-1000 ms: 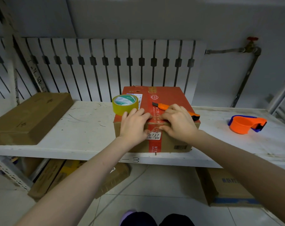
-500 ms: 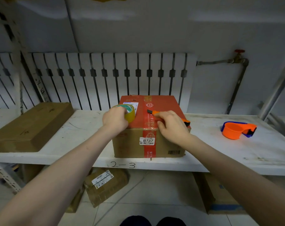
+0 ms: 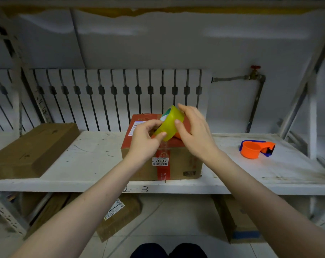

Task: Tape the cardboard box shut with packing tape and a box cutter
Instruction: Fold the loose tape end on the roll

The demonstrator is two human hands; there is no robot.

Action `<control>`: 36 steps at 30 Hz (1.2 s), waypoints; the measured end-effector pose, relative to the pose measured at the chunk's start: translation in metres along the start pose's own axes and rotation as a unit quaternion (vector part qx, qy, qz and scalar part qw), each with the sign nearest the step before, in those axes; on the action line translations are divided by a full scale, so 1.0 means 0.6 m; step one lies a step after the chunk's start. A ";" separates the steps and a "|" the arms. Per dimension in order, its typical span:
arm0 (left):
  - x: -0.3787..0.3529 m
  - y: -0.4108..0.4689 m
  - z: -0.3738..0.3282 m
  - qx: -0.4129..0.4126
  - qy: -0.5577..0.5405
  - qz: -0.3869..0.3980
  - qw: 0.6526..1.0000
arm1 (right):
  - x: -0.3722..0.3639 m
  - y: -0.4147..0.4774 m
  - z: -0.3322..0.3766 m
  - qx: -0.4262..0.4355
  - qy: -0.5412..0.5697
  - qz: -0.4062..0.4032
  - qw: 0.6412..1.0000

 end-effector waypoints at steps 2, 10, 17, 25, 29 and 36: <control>-0.001 -0.007 -0.014 -0.011 -0.006 -0.002 1.000 | 0.007 -0.005 0.019 0.028 -0.046 0.000 0.999; 0.006 -0.031 -0.041 -0.006 -0.062 -0.006 0.998 | 0.019 -0.047 0.106 0.223 -0.207 -0.048 0.951; 0.011 -0.039 -0.024 0.035 -0.124 0.006 0.992 | -0.001 -0.085 0.110 0.284 -0.189 0.024 0.940; 0.003 -0.057 -0.014 0.103 -0.177 0.074 0.976 | 0.049 -0.048 0.062 0.083 -0.102 0.052 0.990; -0.013 -0.065 -0.016 0.120 -0.159 0.134 0.971 | 0.028 -0.041 0.038 0.038 -0.250 0.131 0.959; -0.023 -0.069 -0.017 0.256 -0.124 0.123 0.951 | -0.003 -0.049 0.043 0.087 -0.329 0.160 0.927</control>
Point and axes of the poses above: each hand's wrist, its own y-axis towards the middle knuckle, its own x-axis out of the back of the hand, z = x × y, the point moved 8 cm from there along y, towards the middle knuckle, and after that the axes turned 10 degrees about y, right-handed, at the moved point
